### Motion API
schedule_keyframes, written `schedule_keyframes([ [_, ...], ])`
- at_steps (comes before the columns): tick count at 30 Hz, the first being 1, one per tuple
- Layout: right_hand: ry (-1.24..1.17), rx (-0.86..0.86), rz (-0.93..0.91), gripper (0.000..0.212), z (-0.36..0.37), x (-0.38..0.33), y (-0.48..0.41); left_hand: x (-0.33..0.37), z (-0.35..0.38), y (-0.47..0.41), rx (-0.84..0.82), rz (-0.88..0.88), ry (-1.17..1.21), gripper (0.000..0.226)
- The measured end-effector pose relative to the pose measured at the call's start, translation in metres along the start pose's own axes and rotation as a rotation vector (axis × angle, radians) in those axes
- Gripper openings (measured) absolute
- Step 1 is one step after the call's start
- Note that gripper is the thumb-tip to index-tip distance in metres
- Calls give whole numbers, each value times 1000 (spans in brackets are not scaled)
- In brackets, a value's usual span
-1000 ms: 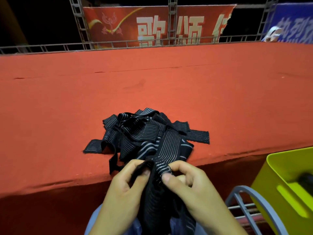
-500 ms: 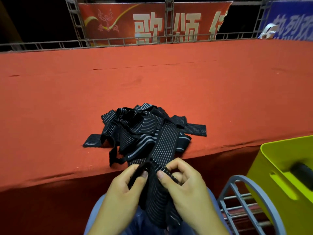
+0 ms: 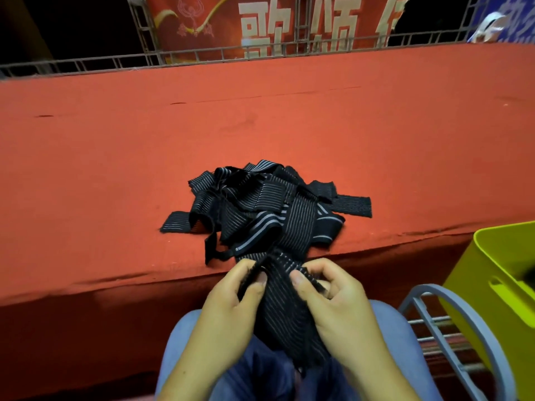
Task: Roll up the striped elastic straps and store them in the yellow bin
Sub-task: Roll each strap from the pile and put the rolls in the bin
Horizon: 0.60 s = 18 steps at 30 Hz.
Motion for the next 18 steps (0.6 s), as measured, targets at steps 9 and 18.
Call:
schedule_keyframes([
  [9,-28,-70,44,9,6,5,3,5,0,-7,-101,25,155,19],
  [18,-92,129,-10,19,-18,-5,-4,1,5,-5,-17,43,6,21],
])
Point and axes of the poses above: each hand's wrist, its own y-axis away from the middle knuckle, its own z-axis out of the palm, x = y × z, the point moved 3 cm from there along -y, towards the middle knuckle, and after that the axes turned 4 degrees about y, right-handed, at the moved point
